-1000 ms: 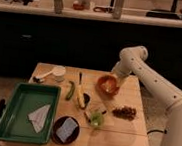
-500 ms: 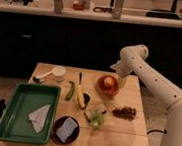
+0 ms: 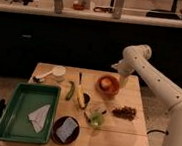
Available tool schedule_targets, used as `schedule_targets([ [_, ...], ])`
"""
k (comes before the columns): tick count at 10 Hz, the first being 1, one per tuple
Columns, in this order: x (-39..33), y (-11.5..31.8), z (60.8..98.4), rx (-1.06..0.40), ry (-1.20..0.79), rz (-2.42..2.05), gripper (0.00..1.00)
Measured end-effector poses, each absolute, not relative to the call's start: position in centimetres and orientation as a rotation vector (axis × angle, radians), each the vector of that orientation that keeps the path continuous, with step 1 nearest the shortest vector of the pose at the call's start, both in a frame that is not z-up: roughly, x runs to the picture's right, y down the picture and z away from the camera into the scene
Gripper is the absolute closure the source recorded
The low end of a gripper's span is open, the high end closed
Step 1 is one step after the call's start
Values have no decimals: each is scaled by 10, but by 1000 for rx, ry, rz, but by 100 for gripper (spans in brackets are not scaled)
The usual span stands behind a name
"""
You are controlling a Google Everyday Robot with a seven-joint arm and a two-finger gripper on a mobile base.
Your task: Place apple in red bowl
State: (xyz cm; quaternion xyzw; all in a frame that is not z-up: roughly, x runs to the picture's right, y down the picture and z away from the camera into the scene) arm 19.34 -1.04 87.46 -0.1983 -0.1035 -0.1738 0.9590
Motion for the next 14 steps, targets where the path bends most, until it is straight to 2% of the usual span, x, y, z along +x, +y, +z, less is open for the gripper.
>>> schedule_targets([
  [14,191,-8,884,-450,-251,-382,20],
])
